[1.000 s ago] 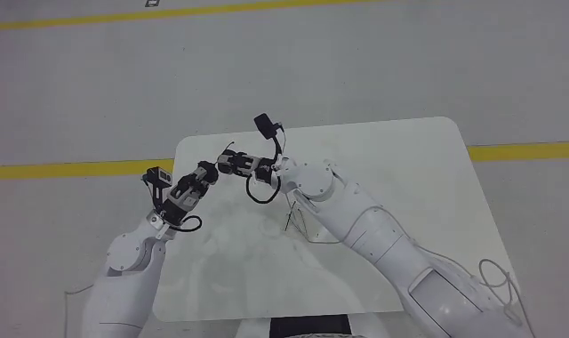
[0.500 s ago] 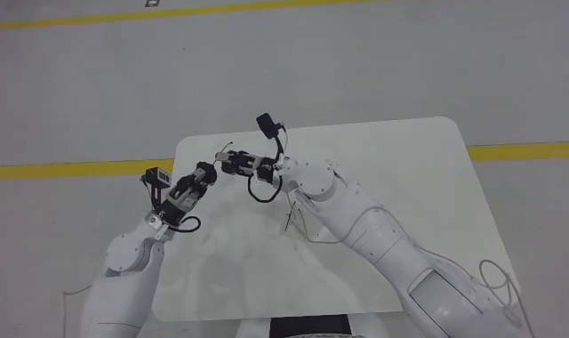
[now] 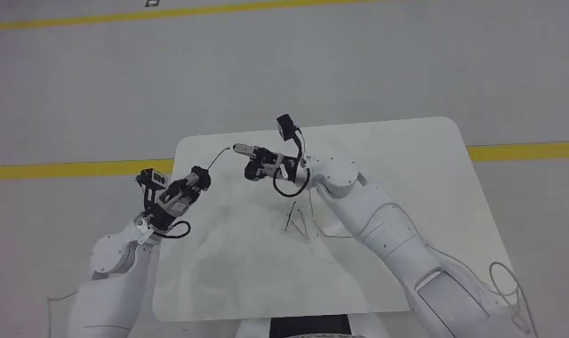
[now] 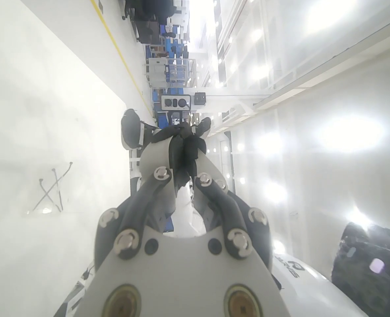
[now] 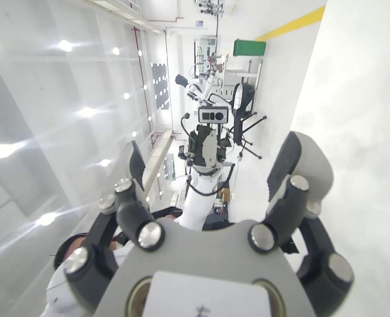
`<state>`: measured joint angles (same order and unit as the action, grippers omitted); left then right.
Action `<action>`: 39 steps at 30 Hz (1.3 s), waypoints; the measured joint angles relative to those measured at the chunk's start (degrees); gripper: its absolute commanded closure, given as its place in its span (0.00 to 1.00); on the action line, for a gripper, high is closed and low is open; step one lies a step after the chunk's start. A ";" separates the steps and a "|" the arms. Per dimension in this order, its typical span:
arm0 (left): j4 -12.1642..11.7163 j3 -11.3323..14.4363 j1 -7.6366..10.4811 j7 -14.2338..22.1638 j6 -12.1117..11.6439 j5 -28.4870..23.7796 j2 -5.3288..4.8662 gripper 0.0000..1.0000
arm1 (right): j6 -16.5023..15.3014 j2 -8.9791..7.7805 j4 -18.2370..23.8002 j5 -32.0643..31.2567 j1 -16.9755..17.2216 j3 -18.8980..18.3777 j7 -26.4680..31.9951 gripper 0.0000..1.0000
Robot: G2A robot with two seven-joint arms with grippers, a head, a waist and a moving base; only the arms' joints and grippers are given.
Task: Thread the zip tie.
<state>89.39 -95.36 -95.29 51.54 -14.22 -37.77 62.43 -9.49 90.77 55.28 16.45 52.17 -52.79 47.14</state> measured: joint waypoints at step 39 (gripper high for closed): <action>-4.45 -1.62 -1.07 18.58 4.37 -3.12 -1.86 1.00 | 8.54 2.50 -14.29 24.68 -3.12 0.73 24.20 0.00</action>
<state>84.94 -96.98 -96.36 70.12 -9.85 -40.89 60.57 -0.95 93.27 40.98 41.13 49.05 -52.06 71.34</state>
